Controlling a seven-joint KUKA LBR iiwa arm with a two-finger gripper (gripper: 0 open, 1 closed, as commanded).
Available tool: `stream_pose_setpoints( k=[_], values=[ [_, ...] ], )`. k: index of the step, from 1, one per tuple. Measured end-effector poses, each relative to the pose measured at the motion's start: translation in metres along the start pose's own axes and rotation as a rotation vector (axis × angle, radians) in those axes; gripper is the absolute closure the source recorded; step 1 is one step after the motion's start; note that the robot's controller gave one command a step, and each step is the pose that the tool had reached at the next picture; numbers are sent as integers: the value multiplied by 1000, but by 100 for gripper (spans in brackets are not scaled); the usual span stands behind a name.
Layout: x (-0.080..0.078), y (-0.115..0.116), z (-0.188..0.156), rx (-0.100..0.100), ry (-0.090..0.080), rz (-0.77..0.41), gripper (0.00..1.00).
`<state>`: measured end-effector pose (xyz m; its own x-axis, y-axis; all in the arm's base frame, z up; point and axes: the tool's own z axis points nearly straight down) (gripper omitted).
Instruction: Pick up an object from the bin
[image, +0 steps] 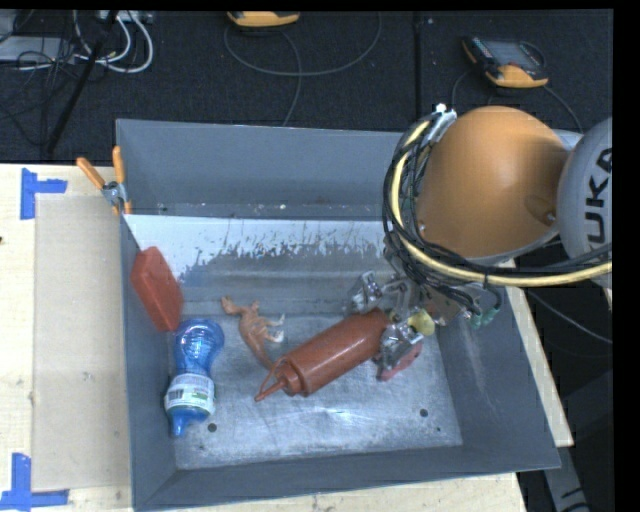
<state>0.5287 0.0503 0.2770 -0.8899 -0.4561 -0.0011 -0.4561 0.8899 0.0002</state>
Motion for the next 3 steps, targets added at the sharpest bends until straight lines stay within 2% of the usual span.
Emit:
stream_pose_setpoints(
  k=[3],
  values=[
    [0, 1, 0, 0, 0, -2, 100]
  ],
)
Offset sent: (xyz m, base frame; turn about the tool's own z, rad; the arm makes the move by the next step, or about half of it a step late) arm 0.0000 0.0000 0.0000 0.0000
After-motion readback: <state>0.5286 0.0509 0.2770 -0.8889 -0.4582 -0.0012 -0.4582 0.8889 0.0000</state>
